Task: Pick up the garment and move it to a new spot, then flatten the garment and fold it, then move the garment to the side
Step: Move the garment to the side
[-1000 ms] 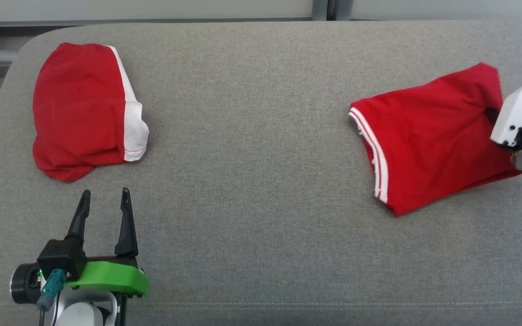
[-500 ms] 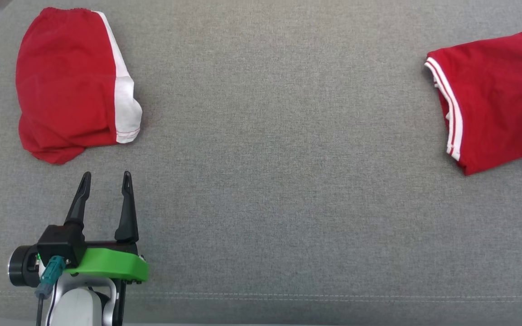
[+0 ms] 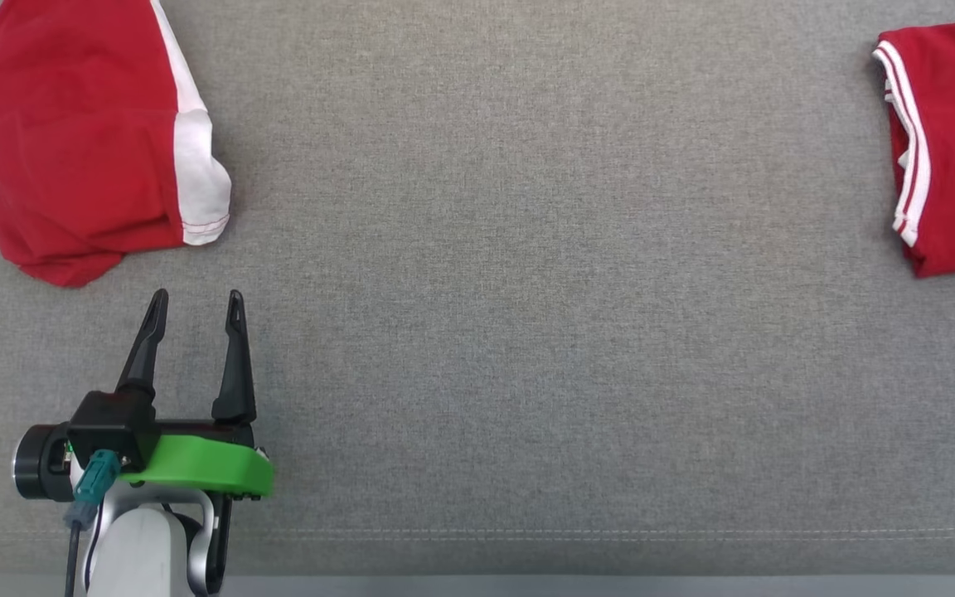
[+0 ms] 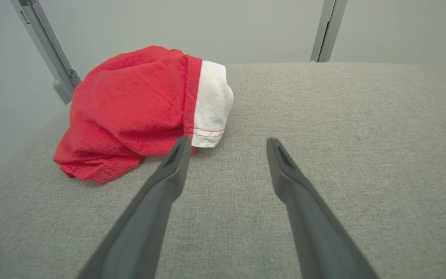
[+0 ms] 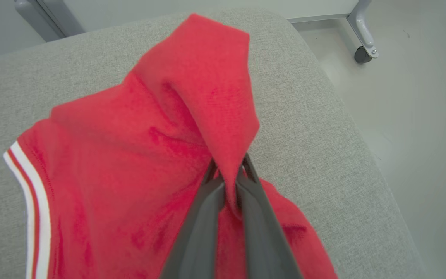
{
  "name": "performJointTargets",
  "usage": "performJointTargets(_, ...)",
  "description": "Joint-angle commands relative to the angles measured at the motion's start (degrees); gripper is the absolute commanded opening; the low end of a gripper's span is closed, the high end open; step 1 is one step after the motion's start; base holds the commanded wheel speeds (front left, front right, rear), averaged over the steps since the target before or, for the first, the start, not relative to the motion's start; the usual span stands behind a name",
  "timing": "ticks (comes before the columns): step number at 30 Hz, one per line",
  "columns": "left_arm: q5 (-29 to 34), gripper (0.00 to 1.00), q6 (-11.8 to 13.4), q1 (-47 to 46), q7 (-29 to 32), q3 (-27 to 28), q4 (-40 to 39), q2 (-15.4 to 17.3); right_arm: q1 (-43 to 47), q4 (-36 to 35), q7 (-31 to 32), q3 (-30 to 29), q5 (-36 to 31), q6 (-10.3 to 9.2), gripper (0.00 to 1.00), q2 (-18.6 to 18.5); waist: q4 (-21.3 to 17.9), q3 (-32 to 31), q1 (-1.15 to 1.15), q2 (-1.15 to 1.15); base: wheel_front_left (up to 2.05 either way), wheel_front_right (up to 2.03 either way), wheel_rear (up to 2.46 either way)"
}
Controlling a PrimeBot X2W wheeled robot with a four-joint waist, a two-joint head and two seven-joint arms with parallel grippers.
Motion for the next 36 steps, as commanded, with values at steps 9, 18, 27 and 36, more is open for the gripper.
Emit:
performJointTargets(9,-0.1,1.00,-0.4,-1.4,-0.1,0.1,0.3,0.2,0.8,0.1,-0.3,-3.1,-4.0,-0.08,0.00,-0.2,1.1,1.2,0.00,0.00,0.00,0.00,0.00)
performJointTargets(18,-0.3,1.00,-0.3,-1.4,-0.1,0.5,0.5,0.1,0.8,0.1,-0.6,-5.4,-7.8,-0.08,1.00,-1.0,0.8,0.8,0.00,0.00,0.00,0.00,0.00)
performJointTargets(27,-1.2,1.00,-0.2,-0.4,-0.1,0.8,0.8,0.1,0.8,0.0,-12.5,-8.1,-9.6,-0.09,1.00,3.8,0.1,-1.5,0.00,0.00,0.00,0.00,0.00)
performJointTargets(36,-1.2,1.00,0.2,2.2,-0.1,1.8,1.0,0.1,10.1,-11.0,-23.6,-6.6,-6.6,-0.09,1.00,7.7,-2.0,-6.6,0.00,0.00,0.00,0.00,0.00)
